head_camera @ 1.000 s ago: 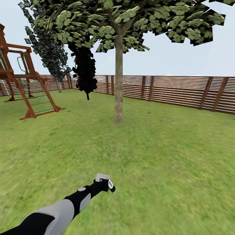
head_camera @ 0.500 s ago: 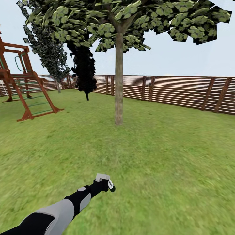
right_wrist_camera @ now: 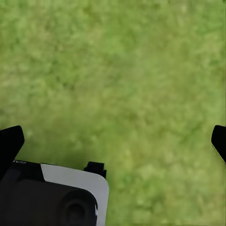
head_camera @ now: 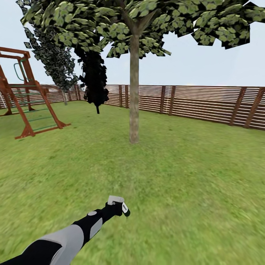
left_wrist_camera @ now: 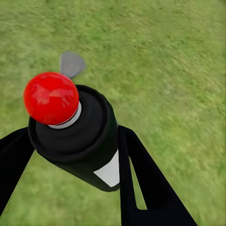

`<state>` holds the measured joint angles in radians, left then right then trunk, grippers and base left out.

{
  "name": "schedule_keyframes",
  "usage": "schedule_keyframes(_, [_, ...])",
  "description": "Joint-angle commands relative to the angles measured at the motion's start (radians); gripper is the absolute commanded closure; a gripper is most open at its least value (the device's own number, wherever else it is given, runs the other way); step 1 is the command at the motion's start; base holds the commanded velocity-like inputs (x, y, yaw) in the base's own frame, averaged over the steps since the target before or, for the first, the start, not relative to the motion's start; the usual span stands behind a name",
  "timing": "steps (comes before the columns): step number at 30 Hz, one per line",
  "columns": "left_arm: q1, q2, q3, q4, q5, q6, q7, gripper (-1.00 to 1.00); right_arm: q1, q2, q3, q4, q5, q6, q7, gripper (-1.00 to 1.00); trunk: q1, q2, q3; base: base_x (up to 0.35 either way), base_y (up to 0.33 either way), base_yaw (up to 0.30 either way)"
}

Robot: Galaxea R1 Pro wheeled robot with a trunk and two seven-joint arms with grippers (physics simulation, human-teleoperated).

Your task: In the garden, pick up the pesticide atomizer on the floor and spray pesticide onto both trees until each tree trunk is fully covered.

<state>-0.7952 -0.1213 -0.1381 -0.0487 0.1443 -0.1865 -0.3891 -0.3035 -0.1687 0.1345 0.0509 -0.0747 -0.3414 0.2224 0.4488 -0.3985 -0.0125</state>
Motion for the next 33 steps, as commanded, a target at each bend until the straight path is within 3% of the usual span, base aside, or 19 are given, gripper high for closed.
schedule_keyframes(1, [-0.001,0.000,-0.008,0.001,0.011,-0.004,-0.002,1.00,-0.002,0.000,0.007,0.004,-0.008,-0.007,0.005,-1.00,0.001,-0.001,-0.001,0.350,0.000,0.000])
schedule_keyframes(33, [-0.001,0.000,-0.008,0.002,0.011,-0.004,-0.002,1.00,-0.002,0.000,0.007,0.004,-0.008,-0.007,0.005,-1.00,0.001,-0.001,-0.004,0.350,0.000,0.000])
